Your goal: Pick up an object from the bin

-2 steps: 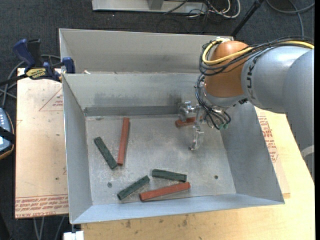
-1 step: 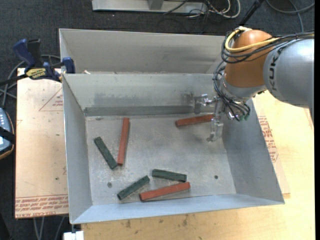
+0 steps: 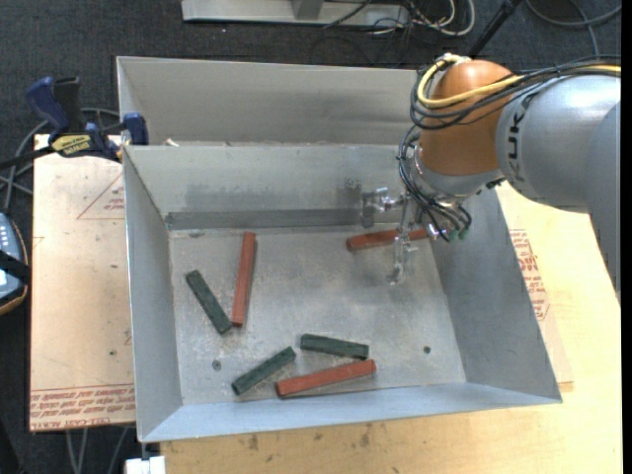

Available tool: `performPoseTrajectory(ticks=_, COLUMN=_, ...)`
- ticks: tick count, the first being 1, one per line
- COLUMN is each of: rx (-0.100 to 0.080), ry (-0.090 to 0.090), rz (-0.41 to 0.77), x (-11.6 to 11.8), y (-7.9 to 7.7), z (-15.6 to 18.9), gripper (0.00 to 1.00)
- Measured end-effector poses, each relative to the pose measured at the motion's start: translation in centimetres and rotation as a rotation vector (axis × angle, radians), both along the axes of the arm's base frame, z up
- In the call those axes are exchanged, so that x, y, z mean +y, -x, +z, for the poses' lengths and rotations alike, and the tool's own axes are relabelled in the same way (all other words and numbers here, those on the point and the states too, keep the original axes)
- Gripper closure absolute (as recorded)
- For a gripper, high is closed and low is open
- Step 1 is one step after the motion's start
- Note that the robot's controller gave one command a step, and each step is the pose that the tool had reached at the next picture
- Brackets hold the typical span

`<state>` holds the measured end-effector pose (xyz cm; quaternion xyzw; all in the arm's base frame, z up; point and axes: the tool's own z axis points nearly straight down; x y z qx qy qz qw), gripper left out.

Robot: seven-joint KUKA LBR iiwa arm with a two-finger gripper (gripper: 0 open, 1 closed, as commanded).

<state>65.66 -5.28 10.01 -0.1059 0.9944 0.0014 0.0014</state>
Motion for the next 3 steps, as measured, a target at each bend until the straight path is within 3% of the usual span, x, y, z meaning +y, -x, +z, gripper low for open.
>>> performPoseTrajectory(ticks=1, rx=0.0, ry=0.002, rz=-0.009, x=-3.17, y=-0.01, z=-3.14, gripper=0.0)
performPoseTrajectory(ticks=2, rx=-0.001, ry=0.002, rz=-0.009, x=-3.08, y=-0.09, z=-3.1, gripper=0.0)
performPoseTrajectory(ticks=3, rx=-0.001, ry=0.0, rz=-0.009, x=-3.03, y=-0.13, z=-3.08, gripper=1.0)
